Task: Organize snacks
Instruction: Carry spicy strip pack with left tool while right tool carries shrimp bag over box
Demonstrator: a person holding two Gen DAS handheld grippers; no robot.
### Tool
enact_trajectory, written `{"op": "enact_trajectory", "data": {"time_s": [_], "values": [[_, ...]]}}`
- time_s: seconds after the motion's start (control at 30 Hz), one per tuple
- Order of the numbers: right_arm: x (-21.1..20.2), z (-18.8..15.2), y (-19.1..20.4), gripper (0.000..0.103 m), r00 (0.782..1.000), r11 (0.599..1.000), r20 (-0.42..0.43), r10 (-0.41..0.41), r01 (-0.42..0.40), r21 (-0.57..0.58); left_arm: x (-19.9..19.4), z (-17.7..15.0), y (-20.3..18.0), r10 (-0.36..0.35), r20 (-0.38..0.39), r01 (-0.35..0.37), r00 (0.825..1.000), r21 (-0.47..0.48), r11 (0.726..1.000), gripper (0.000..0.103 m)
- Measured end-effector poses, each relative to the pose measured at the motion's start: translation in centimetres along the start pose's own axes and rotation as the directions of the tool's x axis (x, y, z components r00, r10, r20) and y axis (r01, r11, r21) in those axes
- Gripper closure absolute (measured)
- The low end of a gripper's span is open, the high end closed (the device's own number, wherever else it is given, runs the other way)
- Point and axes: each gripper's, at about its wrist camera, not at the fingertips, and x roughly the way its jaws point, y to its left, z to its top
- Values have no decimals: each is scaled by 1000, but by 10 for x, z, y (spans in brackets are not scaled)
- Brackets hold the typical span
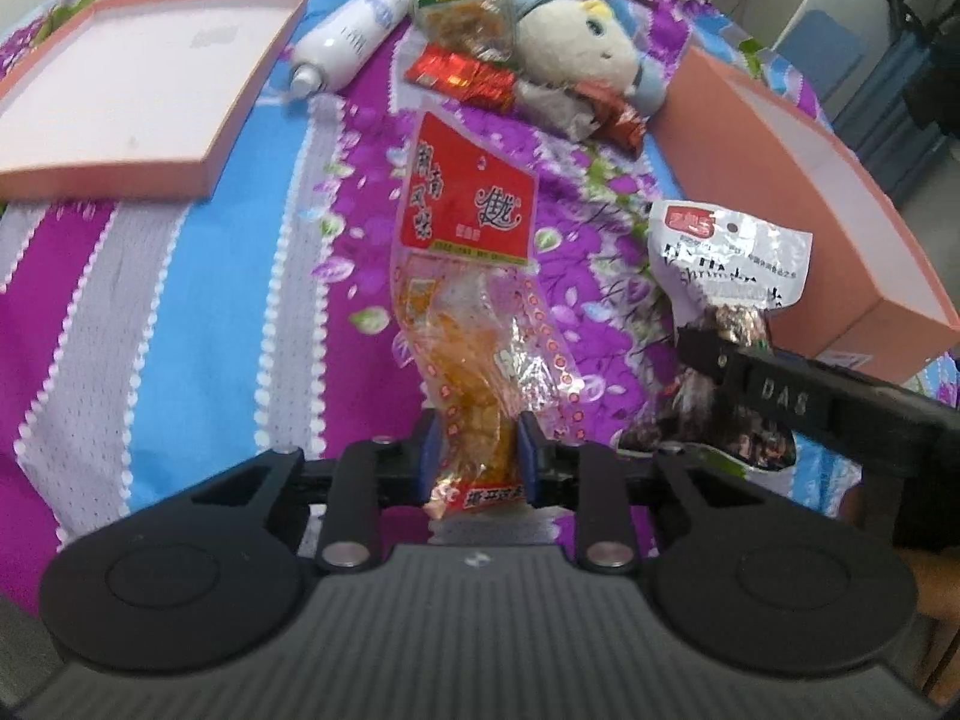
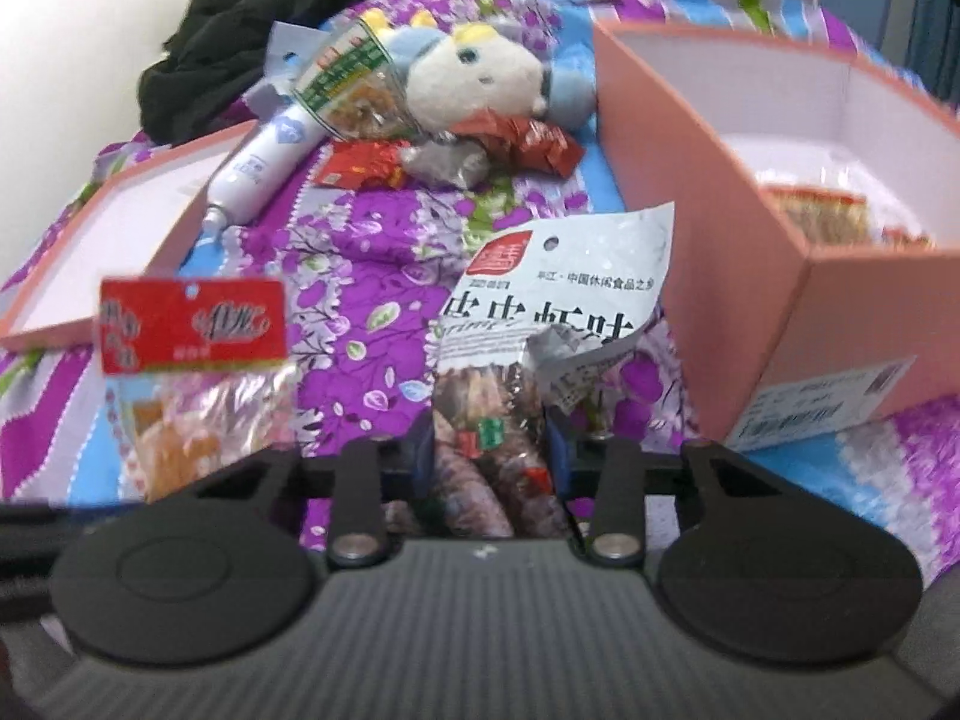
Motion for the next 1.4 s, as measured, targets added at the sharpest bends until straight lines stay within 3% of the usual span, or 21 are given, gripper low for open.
{"op": "enact_trajectory", "data": {"time_s": [0.43,0.67,0.87,1.13,1.4], "values": [[-43,-3,-22,68,1000,1000,28,6,-7,24,-44,15,-25,-10,63,7,998,51,999,74],[-85,5,-21,68,995,998,81,55,-56,13,-73,25,-47,-7,118,-11,993,151,989,74],[-131,23,-21,68,983,997,166,72,-72,-6,-104,46,-63,-32,180,1,983,171,985,74],[-173,62,-30,68,958,998,287,0,16,-54,-135,83,-112,-94,242,34,966,241,970,74],[-191,102,-75,68,936,998,348,-56,65,-13,-139,129,-179,-200,266,120,943,287,950,74]]}}
